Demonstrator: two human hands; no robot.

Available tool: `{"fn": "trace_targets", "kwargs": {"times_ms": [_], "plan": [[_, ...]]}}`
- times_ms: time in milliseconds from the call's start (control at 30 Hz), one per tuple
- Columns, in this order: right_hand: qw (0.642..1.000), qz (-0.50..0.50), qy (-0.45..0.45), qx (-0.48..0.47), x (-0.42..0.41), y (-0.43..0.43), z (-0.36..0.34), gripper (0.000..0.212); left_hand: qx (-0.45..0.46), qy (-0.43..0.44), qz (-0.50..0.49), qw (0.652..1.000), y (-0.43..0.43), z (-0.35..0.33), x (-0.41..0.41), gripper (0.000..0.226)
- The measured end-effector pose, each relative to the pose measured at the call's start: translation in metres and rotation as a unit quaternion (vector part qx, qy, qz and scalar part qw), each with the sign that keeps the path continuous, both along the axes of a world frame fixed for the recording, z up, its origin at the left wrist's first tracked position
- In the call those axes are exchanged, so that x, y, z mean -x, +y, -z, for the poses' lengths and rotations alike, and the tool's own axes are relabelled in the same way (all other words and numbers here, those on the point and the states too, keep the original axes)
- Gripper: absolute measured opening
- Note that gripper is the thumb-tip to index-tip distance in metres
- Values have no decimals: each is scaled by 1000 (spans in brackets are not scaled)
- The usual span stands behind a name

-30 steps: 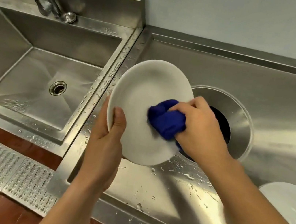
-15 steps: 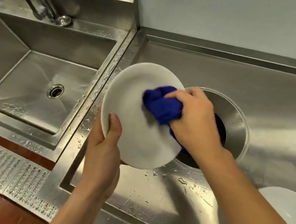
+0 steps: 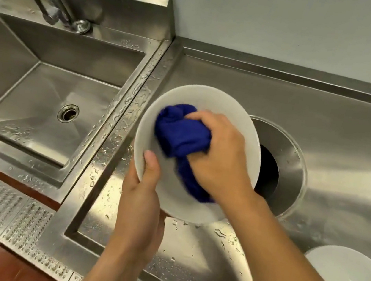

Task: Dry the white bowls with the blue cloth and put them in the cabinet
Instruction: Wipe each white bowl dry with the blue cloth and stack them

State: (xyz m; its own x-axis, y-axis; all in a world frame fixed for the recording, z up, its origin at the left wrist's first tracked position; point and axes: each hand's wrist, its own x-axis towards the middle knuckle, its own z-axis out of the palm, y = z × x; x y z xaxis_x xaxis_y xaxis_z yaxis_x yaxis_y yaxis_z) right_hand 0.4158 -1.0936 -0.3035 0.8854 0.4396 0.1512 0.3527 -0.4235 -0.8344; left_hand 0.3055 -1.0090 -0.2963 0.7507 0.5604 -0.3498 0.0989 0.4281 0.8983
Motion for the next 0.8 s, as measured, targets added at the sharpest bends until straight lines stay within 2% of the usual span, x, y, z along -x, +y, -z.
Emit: {"fn": "trace_targets", "kwargs": {"times_ms": [67,133,200,233,300,400,500,600,700,800], "plan": [[996,-84,32,-24,12,3,-5,32,-3,-9,-22,1000,4,-2,-5,52],[987,-153,42,33,23,-15,-9,24,-27,-12,-51,998,12,-8,-4,47],[979,-166,26,115,24,-44,-9,34,-48,-6,-53,997,17,-11,2,50],[980,-141,3,140,23,-59,-10,41,-52,0,-50,997,17,-12,7,53],[992,-29,-31,115,18,-87,-14,51,-39,11,-62,997,19,-14,16,54],[991,122,54,-29,17,-116,-25,58,-17,11,-76,997,20,-15,24,47],[977,164,61,-120,30,-133,-32,60,-21,16,-35,999,12,-11,25,41],[971,187,29,-146,51,-144,-42,58,-24,38,15,999,-9,-2,19,45],[961,227,21,-156,70,-169,-44,50,-21,56,66,996,-39,10,12,16],[948,275,24,-160,84,-200,-44,44,-37,80,127,988,-71,21,9,17]]}}
